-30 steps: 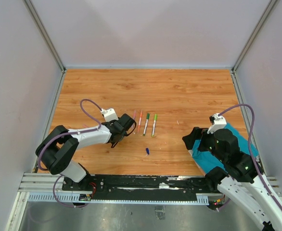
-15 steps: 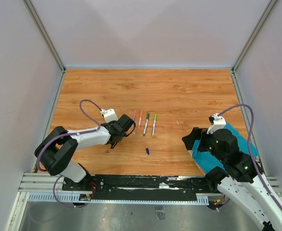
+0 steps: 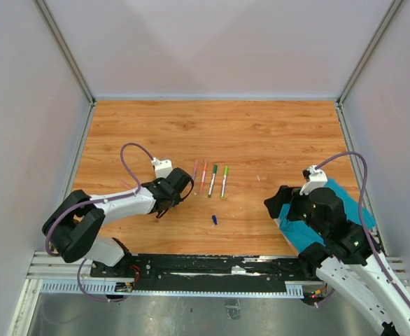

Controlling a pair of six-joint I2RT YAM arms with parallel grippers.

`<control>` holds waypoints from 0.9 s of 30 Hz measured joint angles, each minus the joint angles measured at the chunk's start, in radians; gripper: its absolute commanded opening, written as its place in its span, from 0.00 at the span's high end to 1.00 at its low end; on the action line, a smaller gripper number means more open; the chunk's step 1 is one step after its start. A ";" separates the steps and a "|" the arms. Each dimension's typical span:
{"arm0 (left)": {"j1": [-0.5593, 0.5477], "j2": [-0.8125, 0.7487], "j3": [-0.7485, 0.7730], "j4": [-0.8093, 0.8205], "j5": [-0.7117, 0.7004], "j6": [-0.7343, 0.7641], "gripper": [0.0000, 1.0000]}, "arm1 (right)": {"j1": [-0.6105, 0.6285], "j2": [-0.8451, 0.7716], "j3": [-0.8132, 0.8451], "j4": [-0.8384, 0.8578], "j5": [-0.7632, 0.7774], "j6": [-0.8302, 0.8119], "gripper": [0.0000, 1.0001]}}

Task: Insert the pens into the pen caps
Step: Pick up the pen from the center of the board, then adjust the pen.

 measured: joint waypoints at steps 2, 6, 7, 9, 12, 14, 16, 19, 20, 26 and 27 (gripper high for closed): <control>0.000 -0.037 -0.023 0.002 0.035 0.040 1.00 | 0.000 0.000 -0.002 0.001 0.000 0.000 0.01; 0.000 -0.134 -0.054 -0.017 0.081 0.111 0.99 | 0.000 0.002 -0.008 0.007 0.000 0.000 0.01; 0.000 -0.157 -0.055 -0.019 0.087 0.124 1.00 | 0.000 0.005 -0.009 0.010 0.000 0.000 0.01; -0.002 -0.200 -0.055 -0.018 0.099 0.152 0.99 | 0.000 0.013 -0.009 0.014 -0.002 0.001 0.01; -0.003 -0.249 -0.056 -0.016 0.117 0.190 1.00 | 0.000 0.029 -0.009 0.023 -0.010 0.005 0.01; -0.008 -0.277 -0.063 -0.012 0.131 0.216 0.99 | 0.000 0.034 -0.009 0.030 -0.013 0.008 0.01; -0.018 -0.300 -0.071 -0.004 0.149 0.242 1.00 | 0.000 0.034 -0.013 0.042 -0.021 0.018 0.01; -0.056 -0.344 -0.088 0.024 0.184 0.282 1.00 | 0.000 0.034 -0.027 0.074 -0.037 0.039 0.01; -0.069 -0.357 -0.092 0.036 0.197 0.292 1.00 | 0.000 0.035 -0.038 0.093 -0.050 0.051 0.00; -0.155 -0.426 -0.101 0.138 0.257 0.334 1.00 | 0.000 0.069 -0.133 0.260 -0.174 0.141 0.05; -0.167 -0.431 -0.101 0.156 0.262 0.336 1.00 | 0.000 0.079 -0.142 0.283 -0.189 0.158 0.07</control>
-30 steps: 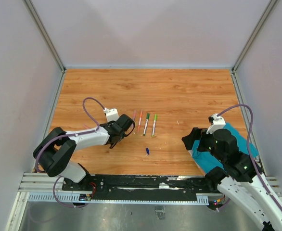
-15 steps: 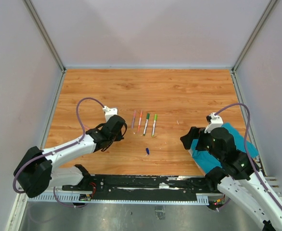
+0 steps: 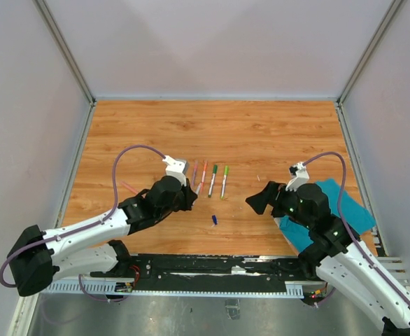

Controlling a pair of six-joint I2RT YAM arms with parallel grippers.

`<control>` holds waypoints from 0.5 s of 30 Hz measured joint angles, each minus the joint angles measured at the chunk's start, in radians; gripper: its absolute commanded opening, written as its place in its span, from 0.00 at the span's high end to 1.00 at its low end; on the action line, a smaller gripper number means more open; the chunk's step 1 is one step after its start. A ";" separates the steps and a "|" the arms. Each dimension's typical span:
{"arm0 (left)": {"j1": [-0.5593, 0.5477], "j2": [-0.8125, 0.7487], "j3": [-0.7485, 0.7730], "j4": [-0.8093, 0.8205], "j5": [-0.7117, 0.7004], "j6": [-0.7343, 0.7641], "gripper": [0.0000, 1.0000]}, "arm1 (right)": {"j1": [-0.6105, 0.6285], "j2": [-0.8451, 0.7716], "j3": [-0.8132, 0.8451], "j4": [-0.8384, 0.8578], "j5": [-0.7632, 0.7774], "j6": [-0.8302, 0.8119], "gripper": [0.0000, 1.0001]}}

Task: Insert the pens into the pen caps
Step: Adjust the pen.

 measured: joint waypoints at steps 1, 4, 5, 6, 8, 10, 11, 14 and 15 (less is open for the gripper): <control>-0.013 -0.005 0.000 0.019 0.005 0.003 0.99 | 0.000 0.014 -0.008 0.029 -0.020 0.021 0.09; -0.035 -0.005 0.000 0.073 0.025 0.007 1.00 | 0.000 0.052 -0.025 0.105 -0.064 0.075 0.17; -0.038 -0.002 0.000 0.085 0.029 0.007 0.99 | 0.000 0.066 -0.029 0.133 -0.079 0.096 0.21; -0.039 0.004 0.000 0.099 0.036 0.007 0.99 | 0.000 0.079 -0.035 0.164 -0.093 0.116 0.24; -0.044 0.021 0.003 0.124 0.045 0.007 1.00 | 0.000 0.108 -0.050 0.228 -0.117 0.159 0.30; -0.056 0.040 0.008 0.143 0.055 0.007 1.00 | 0.000 0.145 -0.064 0.294 -0.132 0.207 0.35; -0.066 0.049 0.013 0.150 0.059 0.007 0.99 | 0.002 0.162 -0.069 0.322 -0.136 0.225 0.37; -0.105 0.081 0.038 0.174 0.067 0.007 0.99 | 0.029 0.222 -0.089 0.409 -0.132 0.282 0.44; -0.121 0.092 0.048 0.179 0.067 0.007 1.00 | 0.041 0.236 -0.095 0.432 -0.129 0.294 0.45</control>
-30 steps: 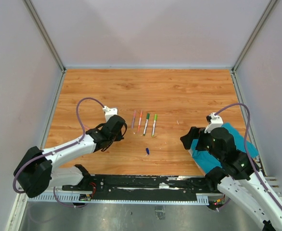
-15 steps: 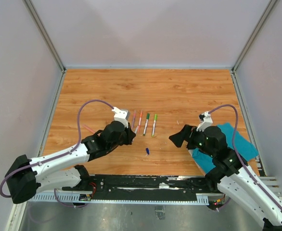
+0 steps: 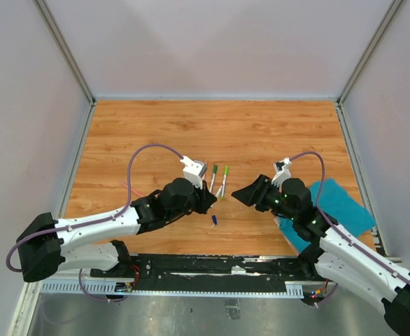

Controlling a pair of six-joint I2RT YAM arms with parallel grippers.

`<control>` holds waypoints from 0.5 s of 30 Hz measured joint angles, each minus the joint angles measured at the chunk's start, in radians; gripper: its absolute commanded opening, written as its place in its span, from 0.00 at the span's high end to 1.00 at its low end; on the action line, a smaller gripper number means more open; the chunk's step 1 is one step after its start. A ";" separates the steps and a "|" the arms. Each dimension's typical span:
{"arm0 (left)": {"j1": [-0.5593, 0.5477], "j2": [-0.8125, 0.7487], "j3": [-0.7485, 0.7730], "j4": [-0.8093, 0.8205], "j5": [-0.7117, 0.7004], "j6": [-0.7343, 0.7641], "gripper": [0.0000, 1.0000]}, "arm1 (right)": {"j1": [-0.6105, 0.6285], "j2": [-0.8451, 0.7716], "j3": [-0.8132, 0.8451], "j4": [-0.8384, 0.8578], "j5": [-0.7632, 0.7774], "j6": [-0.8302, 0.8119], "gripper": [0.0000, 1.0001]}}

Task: Insert the pens into the pen caps
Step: Adjust the pen.

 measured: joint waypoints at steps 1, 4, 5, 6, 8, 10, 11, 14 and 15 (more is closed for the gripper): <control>-0.015 0.010 0.010 0.009 0.000 0.000 1.00 | 0.018 0.013 -0.005 0.021 0.004 0.014 0.47; -0.056 0.035 0.031 0.035 -0.001 0.000 0.99 | 0.061 0.045 -0.006 0.075 0.022 0.044 0.51; -0.066 0.042 0.036 0.043 -0.002 -0.001 0.99 | 0.069 0.052 -0.006 0.088 0.027 0.050 0.51; -0.075 0.050 0.041 0.049 -0.002 -0.003 1.00 | 0.078 0.058 -0.006 0.101 0.034 0.058 0.52; -0.086 0.065 0.050 0.061 -0.005 -0.005 0.99 | 0.090 0.071 -0.006 0.121 0.045 0.070 0.54; -0.096 0.074 0.053 0.070 -0.006 -0.005 1.00 | 0.093 0.081 -0.006 0.134 0.056 0.076 0.56; -0.100 0.077 0.055 0.072 -0.007 -0.004 1.00 | 0.093 0.085 -0.006 0.136 0.059 0.079 0.57; -0.108 0.084 0.064 0.075 -0.008 -0.003 0.99 | 0.099 0.090 -0.006 0.140 0.073 0.093 0.61; -0.109 0.085 0.066 0.075 -0.009 -0.003 0.99 | 0.100 0.090 -0.006 0.142 0.075 0.095 0.62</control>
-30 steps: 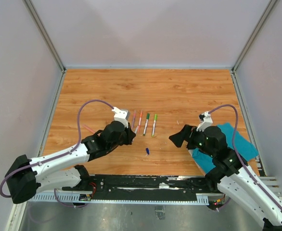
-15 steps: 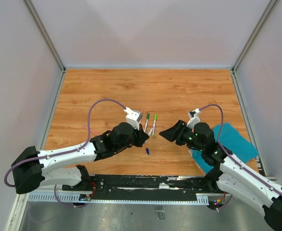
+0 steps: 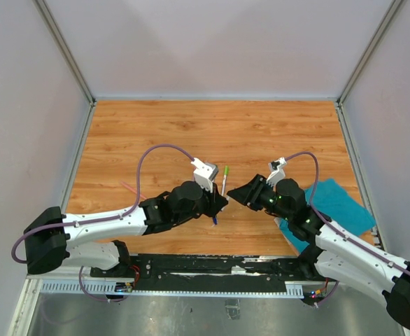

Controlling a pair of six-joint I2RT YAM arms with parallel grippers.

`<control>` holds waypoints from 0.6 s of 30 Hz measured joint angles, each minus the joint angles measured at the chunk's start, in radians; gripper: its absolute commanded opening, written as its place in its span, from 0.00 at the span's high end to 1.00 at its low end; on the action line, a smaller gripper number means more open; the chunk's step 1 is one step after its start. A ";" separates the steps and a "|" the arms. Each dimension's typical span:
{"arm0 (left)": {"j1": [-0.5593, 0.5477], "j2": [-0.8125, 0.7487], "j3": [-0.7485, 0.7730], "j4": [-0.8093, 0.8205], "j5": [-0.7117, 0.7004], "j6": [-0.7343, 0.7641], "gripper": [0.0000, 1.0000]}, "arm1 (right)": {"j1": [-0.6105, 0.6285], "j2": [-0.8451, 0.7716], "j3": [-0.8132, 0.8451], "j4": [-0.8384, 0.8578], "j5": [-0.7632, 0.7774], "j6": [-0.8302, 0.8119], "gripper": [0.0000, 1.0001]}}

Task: Insert the pens into the pen caps
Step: Adjust the pen.

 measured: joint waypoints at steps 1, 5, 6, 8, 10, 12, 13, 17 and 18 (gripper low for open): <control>-0.001 0.000 0.002 0.000 0.000 0.001 1.00 | 0.002 0.000 0.000 0.002 0.001 0.002 0.64; -0.005 0.000 0.006 0.002 -0.002 0.006 0.99 | 0.003 0.000 -0.002 0.009 0.008 0.007 0.67; -0.006 0.000 0.006 0.002 -0.001 0.007 0.99 | 0.003 0.001 -0.002 0.011 0.008 0.009 0.68; -0.006 0.001 0.006 0.003 -0.003 0.007 1.00 | 0.003 0.008 -0.002 0.019 0.008 0.010 0.71; -0.006 0.001 0.006 0.003 -0.007 0.007 0.99 | 0.003 0.022 -0.002 0.026 0.007 0.013 0.75; -0.006 0.001 0.006 0.004 -0.010 0.007 1.00 | 0.005 0.033 -0.003 0.032 0.007 0.016 0.79; -0.006 0.001 0.006 0.005 -0.013 0.007 0.99 | 0.005 0.037 -0.003 0.035 0.006 0.017 0.82; -0.006 0.002 0.006 0.005 -0.019 0.008 0.98 | 0.005 0.048 -0.004 0.056 0.001 0.022 0.99; -0.006 0.003 0.006 0.005 -0.021 0.009 0.93 | 0.005 0.050 -0.004 0.059 -0.001 0.024 0.99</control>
